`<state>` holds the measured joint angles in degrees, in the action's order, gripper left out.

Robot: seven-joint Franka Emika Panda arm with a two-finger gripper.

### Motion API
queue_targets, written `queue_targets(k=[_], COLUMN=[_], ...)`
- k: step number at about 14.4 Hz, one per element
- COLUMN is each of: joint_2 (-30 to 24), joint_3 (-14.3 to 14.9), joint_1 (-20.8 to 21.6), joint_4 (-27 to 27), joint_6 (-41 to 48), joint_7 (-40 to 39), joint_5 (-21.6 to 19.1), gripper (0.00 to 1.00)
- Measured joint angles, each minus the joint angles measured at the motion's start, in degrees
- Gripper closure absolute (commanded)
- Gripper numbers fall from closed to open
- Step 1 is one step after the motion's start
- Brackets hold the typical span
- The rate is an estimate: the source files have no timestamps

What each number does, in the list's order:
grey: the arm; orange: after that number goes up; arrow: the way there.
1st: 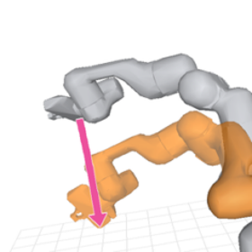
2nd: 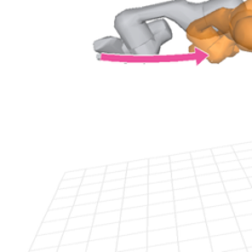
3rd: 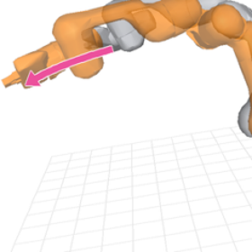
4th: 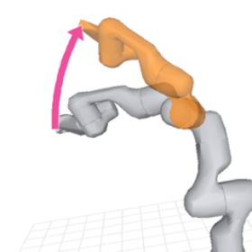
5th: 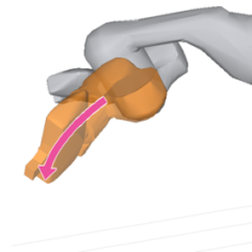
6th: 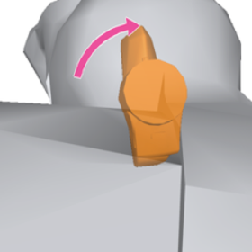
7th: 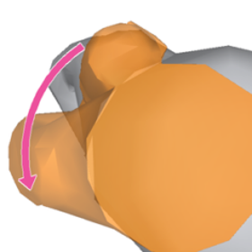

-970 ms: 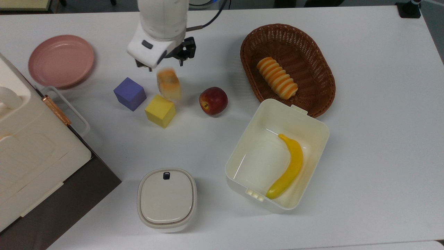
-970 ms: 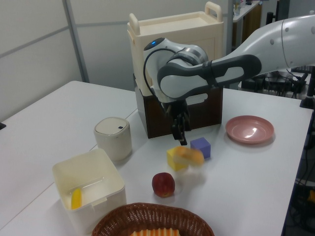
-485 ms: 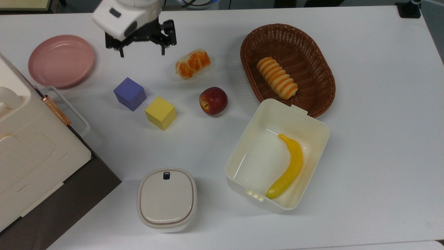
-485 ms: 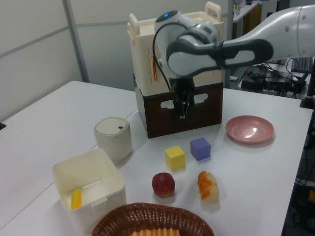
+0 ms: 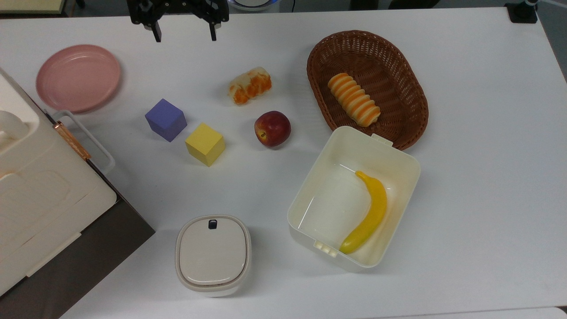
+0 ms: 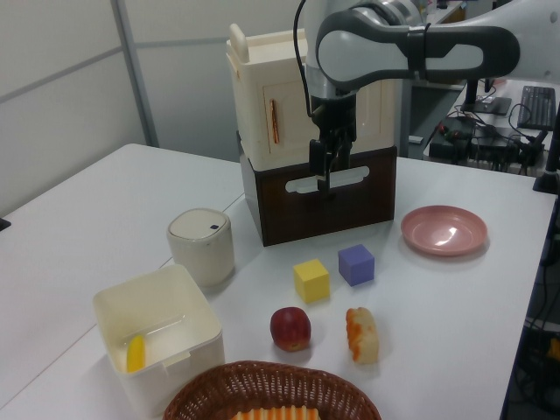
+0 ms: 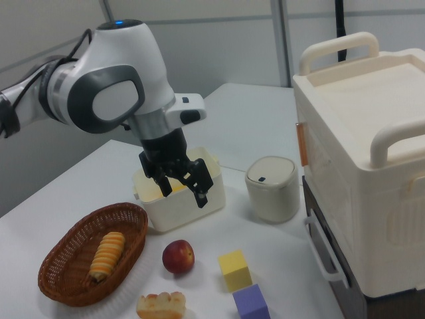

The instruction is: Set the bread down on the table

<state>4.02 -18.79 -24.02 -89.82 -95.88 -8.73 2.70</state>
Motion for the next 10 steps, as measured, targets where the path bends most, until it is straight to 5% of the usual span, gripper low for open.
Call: queue_targets(k=[5, 10], joint_2=[-2.43, -4.03], joint_3=[12.26, 17.19], joint_1=[16.49, 23.62], joint_4=[-0.05, -0.12], joint_6=[3.1, 6.47], joint_7=[7.32, 7.92], joint_5=[-0.07, -0.07], gripper=[0.0, 0.0])
